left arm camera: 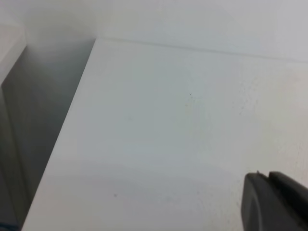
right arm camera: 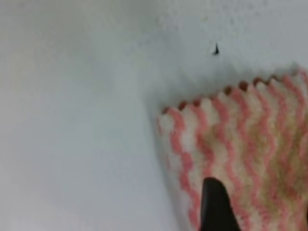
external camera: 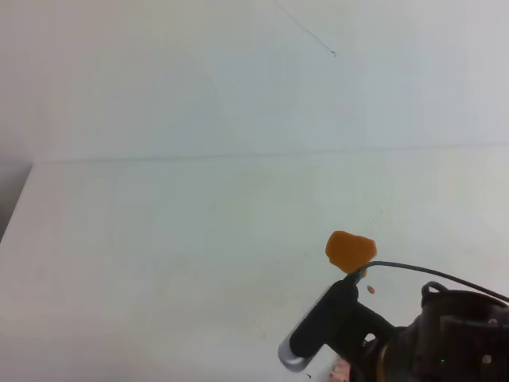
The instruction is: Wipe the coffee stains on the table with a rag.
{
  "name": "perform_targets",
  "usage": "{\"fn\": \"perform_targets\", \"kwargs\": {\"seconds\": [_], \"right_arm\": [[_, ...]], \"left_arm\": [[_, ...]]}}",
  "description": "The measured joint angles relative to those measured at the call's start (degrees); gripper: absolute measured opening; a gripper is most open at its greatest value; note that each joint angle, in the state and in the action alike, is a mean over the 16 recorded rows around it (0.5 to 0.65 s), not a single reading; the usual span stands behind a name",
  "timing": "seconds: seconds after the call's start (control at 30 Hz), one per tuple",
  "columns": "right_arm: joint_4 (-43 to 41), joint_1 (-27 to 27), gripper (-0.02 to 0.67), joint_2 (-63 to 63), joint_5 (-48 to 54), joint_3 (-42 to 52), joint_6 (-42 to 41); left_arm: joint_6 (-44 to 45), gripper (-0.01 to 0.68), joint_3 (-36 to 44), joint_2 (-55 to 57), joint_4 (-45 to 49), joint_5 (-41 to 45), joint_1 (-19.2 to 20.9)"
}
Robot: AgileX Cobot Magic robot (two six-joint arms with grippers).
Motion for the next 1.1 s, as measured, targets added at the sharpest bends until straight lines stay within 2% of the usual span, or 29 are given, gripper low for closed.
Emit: {"fn": "perform_targets", "kwargs": {"seconds": [0.2, 0.43, 0.77, 0.9, 1.1], "right_arm": [[4.4, -3.9, 0.415, 1.0, -4.4, 0.3, 1.2], [11.5, -7.9, 0.423, 2.7, -5.7, 0.3, -2.1], [16.8, -8.4, 0.413, 7.2, -7.1, 0.3, -8.9], [16.7, -8.4, 0.360, 9.4, -7.3, 0.2, -10.3], [16.7, -8.4, 0.203, 11.3, -8.2, 0.0, -13.0]], "left_arm": [[0.0, 0.000, 0.0, 0.0, 0.0, 0.0, 0.0], [0.0, 0.001, 0.0, 0.0, 0.0, 0.0, 0.0], [0.0, 0.000, 0.0, 0.0, 0.0, 0.0, 0.0], [0.0, 0.000, 0.0, 0.0, 0.0, 0.0, 0.0], [0.0, 0.000, 0.0, 0.0, 0.0, 0.0, 0.0]]}}
